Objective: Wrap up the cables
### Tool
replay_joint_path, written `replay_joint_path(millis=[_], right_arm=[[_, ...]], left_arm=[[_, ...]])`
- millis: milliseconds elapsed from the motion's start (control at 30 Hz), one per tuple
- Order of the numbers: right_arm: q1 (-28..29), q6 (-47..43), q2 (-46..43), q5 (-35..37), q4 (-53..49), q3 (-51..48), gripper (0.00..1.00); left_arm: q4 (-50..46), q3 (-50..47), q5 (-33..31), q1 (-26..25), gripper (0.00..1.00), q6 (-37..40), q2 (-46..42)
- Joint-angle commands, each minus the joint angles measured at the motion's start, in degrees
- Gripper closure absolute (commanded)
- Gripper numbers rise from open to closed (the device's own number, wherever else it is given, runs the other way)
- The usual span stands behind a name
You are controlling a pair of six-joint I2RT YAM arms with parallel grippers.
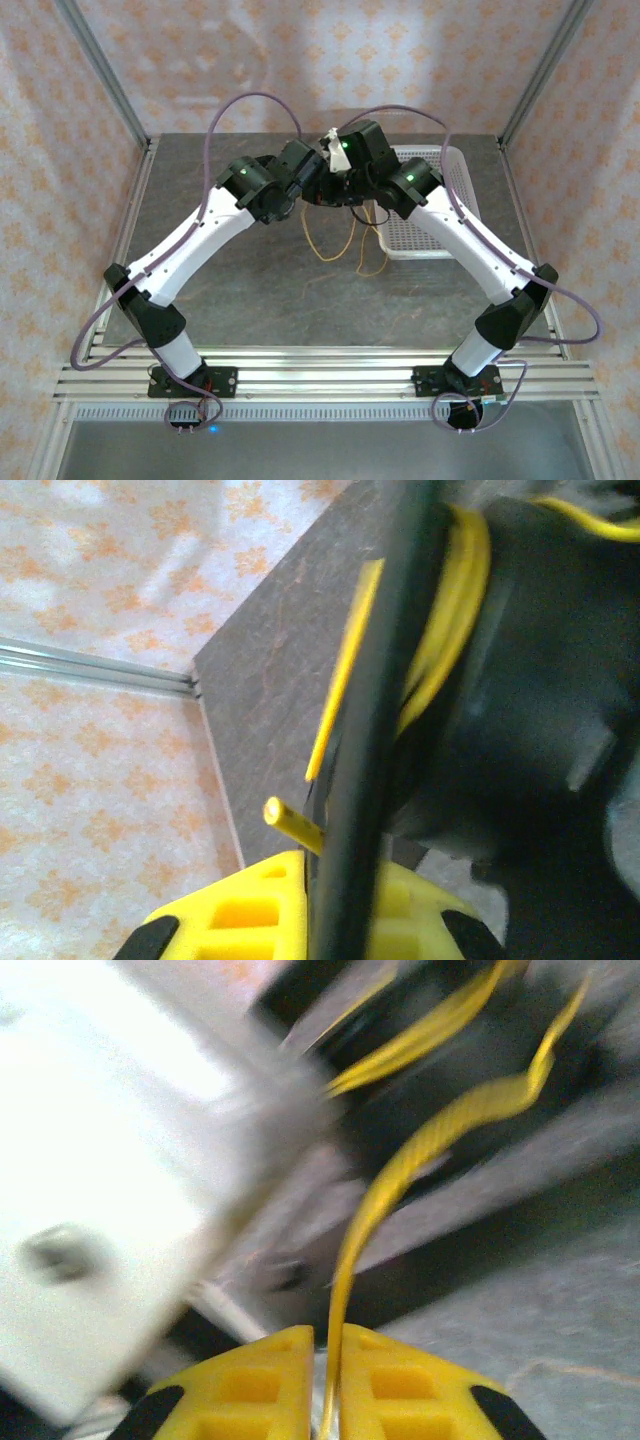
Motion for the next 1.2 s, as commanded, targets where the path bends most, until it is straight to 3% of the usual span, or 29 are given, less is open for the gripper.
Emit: replay_joint_path(millis=[0,200,433,633,867,1167], right_arm=[[5.89,-0.5,-1.67,-10.56,1.4,-1.05,0.8],[5.82,-3.47,-4.7,-3.4,5.69,-9.08,0.71],[5.28,-4.94,-8.96,-2.0,14.34,-17.57,0.6],[5.2,-6.34,-16.41,-2.99,16.97,-20.57,0.32],[3.47,-5.73,-27.96,-7.18,24.44,-27.06,0.08],[-8.08,-2.13,-34.99,-4.11,25.54,-33.85,0.11]], left_arm=[[12.23,2.5,-0.98,-0.23,1.0,-5.84,1.85],[13.33,1.17,2.03,-0.07,1.0,-6.41,-0.12],[11.85,2.77,7.38,1.69,1.0,-9.44,-2.55],[13.08,1.25,7.86,1.89,1.0,-8.39,-4.71],[13.44,-0.11,8.21,2.54,1.0,-8.49,-6.26],[12.77,-0.02,8.8,2.5,1.0,-9.27,-7.83]])
